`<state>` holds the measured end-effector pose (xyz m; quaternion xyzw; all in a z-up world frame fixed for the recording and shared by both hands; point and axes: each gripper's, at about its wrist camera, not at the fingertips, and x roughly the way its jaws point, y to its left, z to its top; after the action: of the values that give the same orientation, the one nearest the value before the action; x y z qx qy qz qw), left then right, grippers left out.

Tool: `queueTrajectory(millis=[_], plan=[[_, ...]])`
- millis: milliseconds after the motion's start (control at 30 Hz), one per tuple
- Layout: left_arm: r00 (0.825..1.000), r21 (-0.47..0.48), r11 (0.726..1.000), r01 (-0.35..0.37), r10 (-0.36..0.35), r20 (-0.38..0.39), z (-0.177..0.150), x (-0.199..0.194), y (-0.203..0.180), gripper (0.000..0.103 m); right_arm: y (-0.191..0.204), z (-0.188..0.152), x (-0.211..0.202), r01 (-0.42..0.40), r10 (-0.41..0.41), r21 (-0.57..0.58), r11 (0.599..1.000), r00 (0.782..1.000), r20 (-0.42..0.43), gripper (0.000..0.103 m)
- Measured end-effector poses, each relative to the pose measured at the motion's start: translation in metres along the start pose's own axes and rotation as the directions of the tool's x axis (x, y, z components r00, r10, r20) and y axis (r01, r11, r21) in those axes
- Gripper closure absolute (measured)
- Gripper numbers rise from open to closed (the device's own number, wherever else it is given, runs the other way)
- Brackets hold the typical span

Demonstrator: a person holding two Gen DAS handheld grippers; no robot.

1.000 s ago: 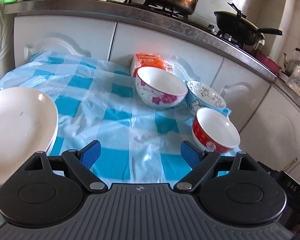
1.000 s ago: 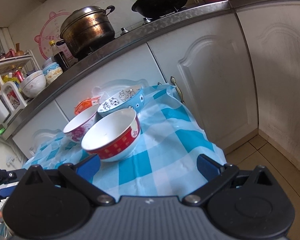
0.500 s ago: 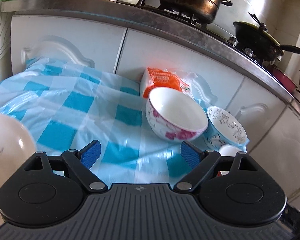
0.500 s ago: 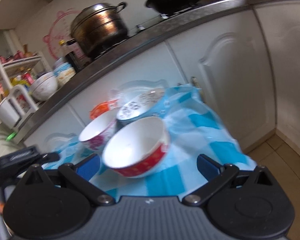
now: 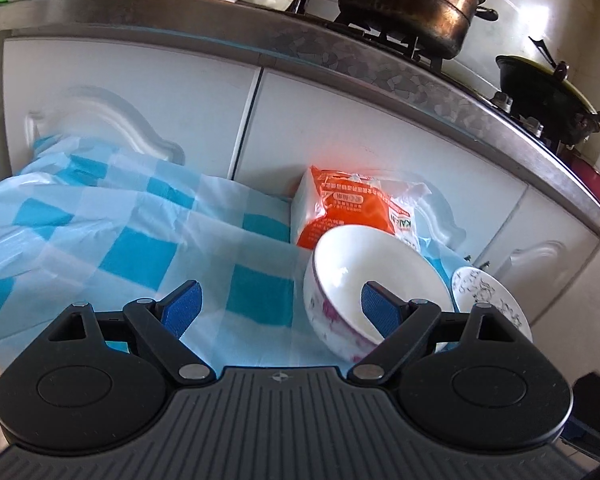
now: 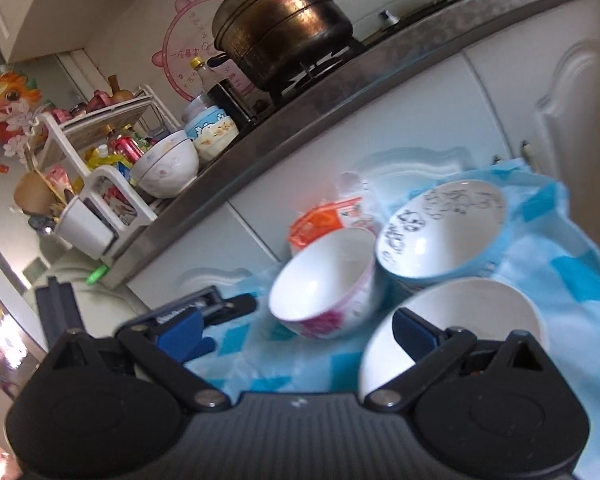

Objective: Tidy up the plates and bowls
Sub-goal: 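Close the left gripper on the rim of the pink-flower bowl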

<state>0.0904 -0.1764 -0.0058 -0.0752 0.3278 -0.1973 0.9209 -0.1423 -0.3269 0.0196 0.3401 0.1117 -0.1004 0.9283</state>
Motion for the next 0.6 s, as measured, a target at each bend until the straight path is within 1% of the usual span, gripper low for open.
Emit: queueTrajectory(millis=[67,233,367,467,600], plan=[[1.0,-0.001,1.0,-0.004,0.004,-0.013,0.002,0.01,-0.002,0.0,-0.002,0.008,0.011,-0.017,0.018,0.033,0.999,1.0,-0.017,0.005],[0.999,0.013,1.0,-0.01,0.01,-0.043,0.003,0.033,-0.01,0.0,-0.013,0.022,0.038,-0.01,0.019,0.131,0.991,0.998,-0.067,0.009],[0.998,0.033,0.999,-0.016,0.018,-0.055,0.003,0.047,-0.015,0.0,-0.022,0.027,0.049,0.002,0.014,0.183,0.983,0.996,-0.086,0.009],[0.998,0.024,0.999,-0.023,0.024,-0.065,0.005,0.056,-0.014,0.005,-0.027,0.031,0.058,-0.003,0.027,0.21,0.978,0.994,-0.109,0.009],[0.997,0.016,0.999,-0.03,0.031,-0.074,0.006,0.066,-0.016,0.011,-0.026,0.033,0.067,-0.002,0.031,0.206,0.979,0.99,-0.139,0.009]])
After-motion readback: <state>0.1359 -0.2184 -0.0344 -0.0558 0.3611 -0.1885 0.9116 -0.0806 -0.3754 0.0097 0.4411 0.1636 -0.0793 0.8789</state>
